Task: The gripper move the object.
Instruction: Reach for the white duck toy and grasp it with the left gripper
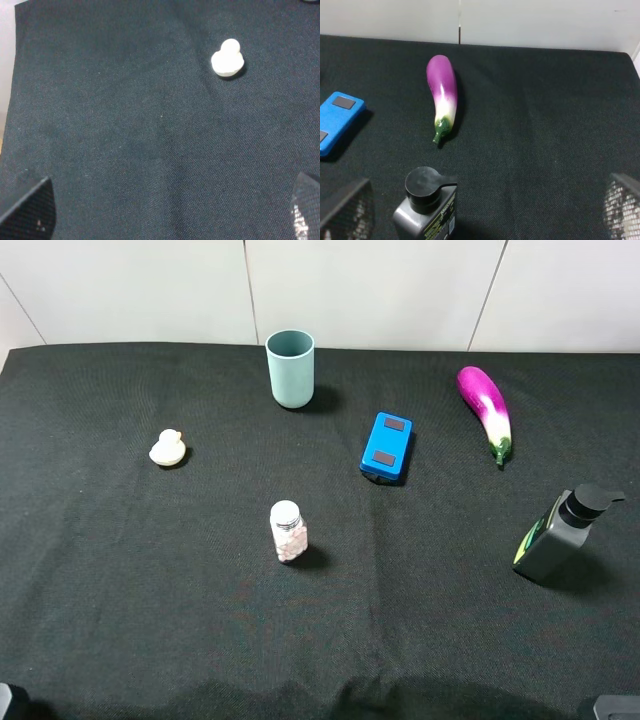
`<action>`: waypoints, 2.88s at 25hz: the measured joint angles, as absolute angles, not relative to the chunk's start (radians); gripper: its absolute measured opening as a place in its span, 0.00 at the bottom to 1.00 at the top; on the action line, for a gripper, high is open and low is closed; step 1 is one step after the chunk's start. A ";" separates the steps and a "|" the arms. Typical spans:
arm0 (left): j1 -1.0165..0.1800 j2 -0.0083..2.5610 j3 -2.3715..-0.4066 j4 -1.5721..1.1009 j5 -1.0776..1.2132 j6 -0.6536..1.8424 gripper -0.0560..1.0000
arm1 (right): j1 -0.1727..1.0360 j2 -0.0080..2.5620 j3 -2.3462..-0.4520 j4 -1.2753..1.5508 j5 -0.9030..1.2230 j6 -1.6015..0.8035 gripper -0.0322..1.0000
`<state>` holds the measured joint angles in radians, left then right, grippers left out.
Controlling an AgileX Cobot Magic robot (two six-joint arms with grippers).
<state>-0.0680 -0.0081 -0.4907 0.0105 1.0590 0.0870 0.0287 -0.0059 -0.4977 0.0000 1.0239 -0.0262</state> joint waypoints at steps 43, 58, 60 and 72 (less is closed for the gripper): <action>-0.068 0.284 -0.582 0.024 1.055 0.087 0.99 | 0.029 -0.006 -0.498 0.000 1.024 -0.026 0.70; -0.068 0.733 -0.722 0.009 1.040 0.096 0.99 | 0.029 -0.006 -0.498 0.000 1.024 -0.026 0.70; -0.068 0.783 -0.729 0.009 1.038 0.096 0.98 | 0.029 -0.006 -0.498 0.000 1.024 -0.026 0.70; -0.068 1.051 -0.817 0.008 0.989 0.144 0.97 | 0.029 -0.006 -0.498 0.000 1.024 -0.026 0.70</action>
